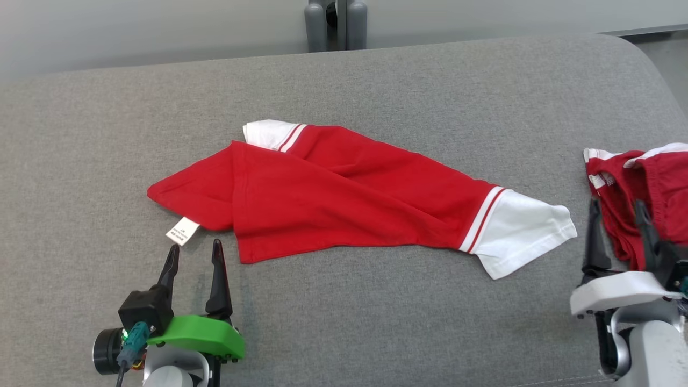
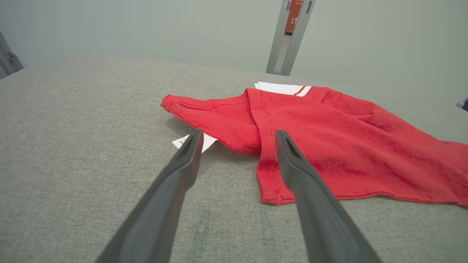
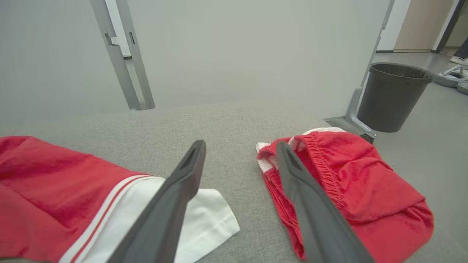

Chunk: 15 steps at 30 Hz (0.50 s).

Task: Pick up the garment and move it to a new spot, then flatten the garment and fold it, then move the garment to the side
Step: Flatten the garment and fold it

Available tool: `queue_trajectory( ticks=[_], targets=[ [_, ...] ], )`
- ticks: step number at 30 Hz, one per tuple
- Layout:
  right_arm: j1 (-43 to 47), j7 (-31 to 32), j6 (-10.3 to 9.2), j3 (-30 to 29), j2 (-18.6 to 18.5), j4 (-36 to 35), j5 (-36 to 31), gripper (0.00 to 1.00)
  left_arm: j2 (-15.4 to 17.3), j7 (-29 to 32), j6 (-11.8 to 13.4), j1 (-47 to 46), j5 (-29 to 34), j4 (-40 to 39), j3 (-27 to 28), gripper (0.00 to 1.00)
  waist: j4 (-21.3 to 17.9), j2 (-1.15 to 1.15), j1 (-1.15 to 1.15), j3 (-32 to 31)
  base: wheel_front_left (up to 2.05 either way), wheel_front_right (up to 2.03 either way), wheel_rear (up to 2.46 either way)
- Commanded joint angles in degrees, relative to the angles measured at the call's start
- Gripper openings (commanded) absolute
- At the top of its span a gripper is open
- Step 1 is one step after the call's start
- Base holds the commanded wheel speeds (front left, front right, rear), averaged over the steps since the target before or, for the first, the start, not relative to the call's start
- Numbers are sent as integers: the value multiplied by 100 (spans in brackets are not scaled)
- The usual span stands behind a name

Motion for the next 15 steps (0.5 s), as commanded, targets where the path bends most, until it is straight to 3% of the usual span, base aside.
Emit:
queue_trajectory(
  ticks=[1, 7, 15],
  targets=[
    [59, -15, -1, 163, 8, -166, -90, 100, 21, -2, 17, 109, 86, -5, 29, 100, 7, 0, 0, -53, 0, 0, 0],
    [227, -15, -2, 875, 0, -571, -335, 100, 21, -1, 44, 190, 167, -81, 51, 100, 51, 0, 0, -164, 0, 0, 0],
    [354, -15, -2, 1141, -3, -400, -337, 100, 21, -2, 30, 257, 300, -84, 28, 100, 87, 0, 0, -230, 0, 0, 0]
  ],
)
